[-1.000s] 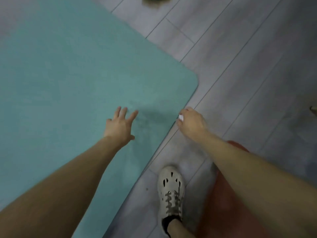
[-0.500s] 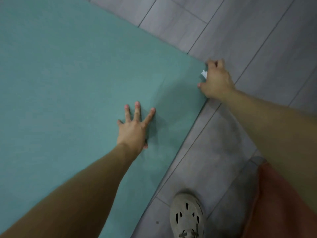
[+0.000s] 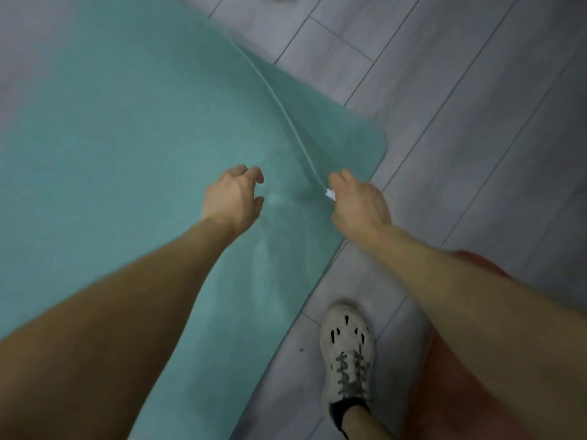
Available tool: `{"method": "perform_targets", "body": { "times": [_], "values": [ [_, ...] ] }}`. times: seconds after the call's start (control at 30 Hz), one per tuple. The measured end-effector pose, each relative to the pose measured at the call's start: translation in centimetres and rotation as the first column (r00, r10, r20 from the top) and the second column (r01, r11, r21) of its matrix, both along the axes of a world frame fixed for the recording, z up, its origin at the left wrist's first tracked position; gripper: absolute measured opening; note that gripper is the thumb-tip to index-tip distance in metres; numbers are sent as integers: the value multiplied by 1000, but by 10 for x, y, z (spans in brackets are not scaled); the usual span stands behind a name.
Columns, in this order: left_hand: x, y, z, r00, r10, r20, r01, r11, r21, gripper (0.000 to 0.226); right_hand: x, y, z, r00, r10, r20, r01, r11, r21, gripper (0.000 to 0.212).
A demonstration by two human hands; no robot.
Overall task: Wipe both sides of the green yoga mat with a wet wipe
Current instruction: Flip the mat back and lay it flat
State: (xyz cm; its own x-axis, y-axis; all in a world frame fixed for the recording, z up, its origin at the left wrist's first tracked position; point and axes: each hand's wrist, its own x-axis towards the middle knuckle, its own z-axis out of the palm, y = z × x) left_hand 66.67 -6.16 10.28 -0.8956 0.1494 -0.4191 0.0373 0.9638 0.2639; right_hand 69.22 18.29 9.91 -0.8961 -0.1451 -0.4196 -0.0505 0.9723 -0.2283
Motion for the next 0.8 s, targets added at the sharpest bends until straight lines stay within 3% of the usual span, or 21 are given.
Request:
{"method": "perform_targets", "body": {
  "times": [0.1,0.2,0.27,0.33,0.4,0.47,0.53,0.7,0.8],
  "values": [
    [35,-33,58,968,-66,-241,81,995,53,48,80,-43,45,997,38,69,-35,999,-35,20],
    [63,-77,113,861,-302,-409,295,952,-81,73,159,-87,98,991,30,129,-23,998,-50,27],
    [80,-112,151,812,-432,-393,401,902,-164,86,205,-118,137,993,18,115,-10,997,-72,28],
    [95,-147,187,766,-578,-282,521,815,-256,90,243,-146,173,998,-11,67,17,997,-82,28],
    [111,-185,219,725,-665,-178,596,736,-320,86,276,-176,214,1000,-23,16,24,998,-66,28],
    [128,-222,248,720,-676,-155,606,722,-335,78,309,-208,260,999,-32,-33,31,998,-55,31],
    [146,-256,272,689,-701,-185,622,703,-346,65,340,-240,300,993,-47,-109,44,999,-29,35],
    [208,-344,333,639,-708,-303,636,707,-311,24,428,-311,366,972,-207,-114,204,978,-33,40],
    [259,-395,360,581,-738,-344,701,668,-249,19,494,-360,384,936,-344,-67,340,938,-72,32]
  ]
}}
